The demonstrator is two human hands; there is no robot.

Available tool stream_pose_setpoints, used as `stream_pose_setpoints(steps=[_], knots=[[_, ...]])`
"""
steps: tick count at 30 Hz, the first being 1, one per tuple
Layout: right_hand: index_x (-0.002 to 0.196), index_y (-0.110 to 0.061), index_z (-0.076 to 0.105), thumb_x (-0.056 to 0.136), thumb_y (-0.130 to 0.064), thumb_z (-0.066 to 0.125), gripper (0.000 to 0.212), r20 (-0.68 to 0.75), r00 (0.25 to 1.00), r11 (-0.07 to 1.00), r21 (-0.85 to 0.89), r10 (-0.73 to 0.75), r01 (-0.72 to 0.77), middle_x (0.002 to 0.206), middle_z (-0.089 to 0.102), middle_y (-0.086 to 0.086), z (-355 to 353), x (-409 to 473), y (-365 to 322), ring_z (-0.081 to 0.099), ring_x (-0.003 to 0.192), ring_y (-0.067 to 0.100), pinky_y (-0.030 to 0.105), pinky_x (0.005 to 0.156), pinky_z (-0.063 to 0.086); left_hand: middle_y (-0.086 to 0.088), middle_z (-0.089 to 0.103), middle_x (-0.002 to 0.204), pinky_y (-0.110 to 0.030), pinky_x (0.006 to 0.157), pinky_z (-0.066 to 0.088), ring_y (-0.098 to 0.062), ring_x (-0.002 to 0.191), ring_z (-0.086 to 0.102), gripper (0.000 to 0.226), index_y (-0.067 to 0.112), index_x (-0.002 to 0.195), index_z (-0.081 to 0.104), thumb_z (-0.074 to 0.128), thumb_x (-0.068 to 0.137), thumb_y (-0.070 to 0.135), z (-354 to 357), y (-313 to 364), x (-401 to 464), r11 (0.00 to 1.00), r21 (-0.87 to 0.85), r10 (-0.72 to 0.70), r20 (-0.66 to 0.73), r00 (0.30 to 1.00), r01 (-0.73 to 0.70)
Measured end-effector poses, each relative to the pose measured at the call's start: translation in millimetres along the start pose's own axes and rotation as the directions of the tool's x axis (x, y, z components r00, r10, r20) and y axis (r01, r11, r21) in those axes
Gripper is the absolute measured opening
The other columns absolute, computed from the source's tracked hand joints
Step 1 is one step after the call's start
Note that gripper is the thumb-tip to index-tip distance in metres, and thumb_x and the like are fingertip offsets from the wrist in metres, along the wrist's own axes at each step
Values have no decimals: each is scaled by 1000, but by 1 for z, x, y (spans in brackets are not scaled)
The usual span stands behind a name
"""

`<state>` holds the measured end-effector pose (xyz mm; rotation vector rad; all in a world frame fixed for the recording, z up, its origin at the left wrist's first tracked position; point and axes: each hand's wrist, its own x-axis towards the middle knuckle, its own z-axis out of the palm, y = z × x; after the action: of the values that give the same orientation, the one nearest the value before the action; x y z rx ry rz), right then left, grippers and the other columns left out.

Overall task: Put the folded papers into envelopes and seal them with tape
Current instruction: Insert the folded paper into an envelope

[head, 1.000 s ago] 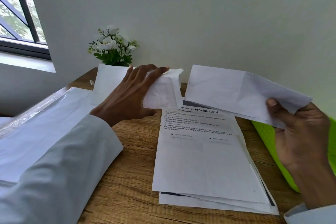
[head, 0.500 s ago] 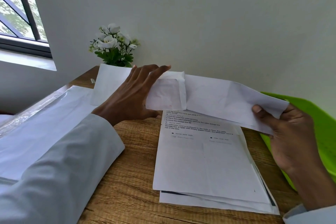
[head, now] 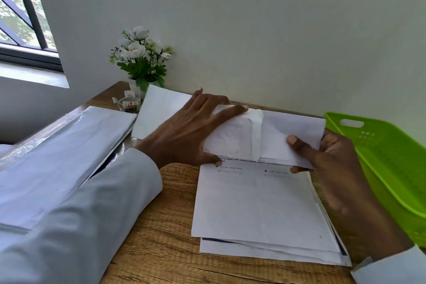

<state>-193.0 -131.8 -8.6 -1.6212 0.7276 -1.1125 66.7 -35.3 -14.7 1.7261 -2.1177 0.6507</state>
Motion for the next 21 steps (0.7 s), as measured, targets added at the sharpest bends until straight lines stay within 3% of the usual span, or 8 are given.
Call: stream_pose_setpoints(steps=[6,8,12,16,21], knots=[[102,-21,71,85,-16,74,18,97,992,996,-49,76,-71,85,78,-7,13,-5,-1,74,70,14,26,49,56,-16,38,143,-61,116,12,-34,131,36,106,29,151,14,57,69,78,3,17,8,995,81,52,7,999,-52],[105,-18,72,83,-17,76,22,58,995,996,-25,83,-82,87,79,-2,9,-5,-3,75,72,15,27,50,56,-16,39,142,-64,115,14,-34,129,39,106,29,153,14,54,69,80,4,18,7,993,111,40,-5,999,-39],[89,-9,71,79,-10,79,13,-73,996,999,34,42,-39,77,73,10,-1,-5,-4,67,63,16,25,49,54,-15,42,140,-66,113,16,-34,127,43,106,30,153,15,51,68,83,2,19,6,994,111,-3,-27,1000,6],[78,-7,72,76,1,78,11,-45,998,997,64,54,-51,73,74,11,6,-5,-2,68,61,18,26,53,56,-14,43,139,-64,114,16,-33,125,43,104,29,153,17,50,70,82,4,31,10,996,91,26,-36,999,-23],[76,-16,75,83,16,59,37,47,998,999,7,43,-43,68,76,1,14,-7,0,70,57,11,23,51,56,-13,43,138,-62,114,17,-32,125,42,101,29,153,15,48,72,80,5,42,14,994,75,78,-46,996,-75]])
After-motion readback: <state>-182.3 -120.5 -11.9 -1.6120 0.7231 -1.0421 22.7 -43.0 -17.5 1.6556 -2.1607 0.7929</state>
